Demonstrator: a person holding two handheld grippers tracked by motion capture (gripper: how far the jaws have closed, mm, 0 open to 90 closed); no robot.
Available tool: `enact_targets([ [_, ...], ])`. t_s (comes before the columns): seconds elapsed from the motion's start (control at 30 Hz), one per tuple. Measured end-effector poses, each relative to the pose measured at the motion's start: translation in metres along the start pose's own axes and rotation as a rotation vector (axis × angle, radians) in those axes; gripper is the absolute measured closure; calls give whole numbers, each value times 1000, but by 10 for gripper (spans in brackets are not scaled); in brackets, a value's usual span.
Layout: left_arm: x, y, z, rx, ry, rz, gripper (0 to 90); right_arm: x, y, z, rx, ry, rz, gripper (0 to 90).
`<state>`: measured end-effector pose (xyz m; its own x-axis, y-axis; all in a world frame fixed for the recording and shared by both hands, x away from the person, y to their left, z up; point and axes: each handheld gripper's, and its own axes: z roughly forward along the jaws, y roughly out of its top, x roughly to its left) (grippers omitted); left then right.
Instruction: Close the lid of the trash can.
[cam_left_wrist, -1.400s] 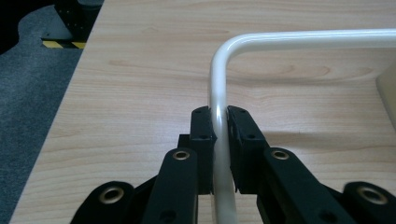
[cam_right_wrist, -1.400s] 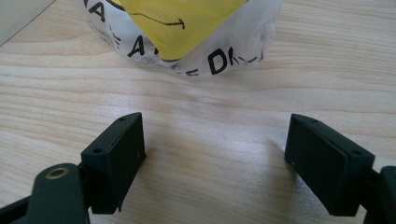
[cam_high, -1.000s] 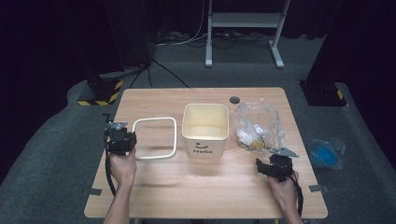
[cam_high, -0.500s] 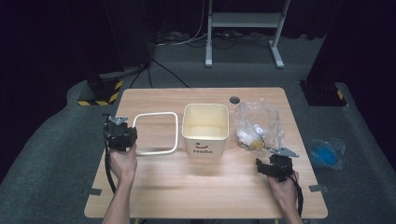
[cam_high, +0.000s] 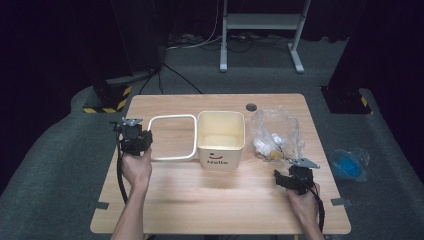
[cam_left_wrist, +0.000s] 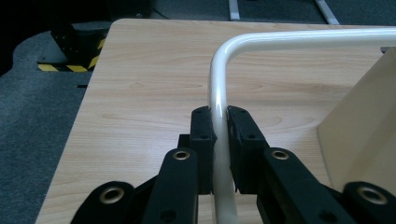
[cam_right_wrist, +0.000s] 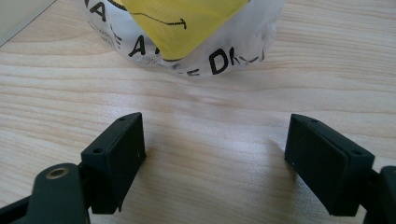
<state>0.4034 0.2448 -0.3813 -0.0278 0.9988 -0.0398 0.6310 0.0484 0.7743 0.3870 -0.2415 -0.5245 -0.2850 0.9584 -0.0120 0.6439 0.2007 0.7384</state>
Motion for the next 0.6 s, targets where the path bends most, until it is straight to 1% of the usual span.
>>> enact_targets([
  [0.37,-22,8,7,-1,-14,21,810,0,0,0,0,0,1,198],
  [0.43,-25,10,8,-1,-22,13,809,0,0,0,0,-1,0,198],
  [0.6,-34,14,11,8,-26,29,810,0,0,0,0,-1,1,198],
])
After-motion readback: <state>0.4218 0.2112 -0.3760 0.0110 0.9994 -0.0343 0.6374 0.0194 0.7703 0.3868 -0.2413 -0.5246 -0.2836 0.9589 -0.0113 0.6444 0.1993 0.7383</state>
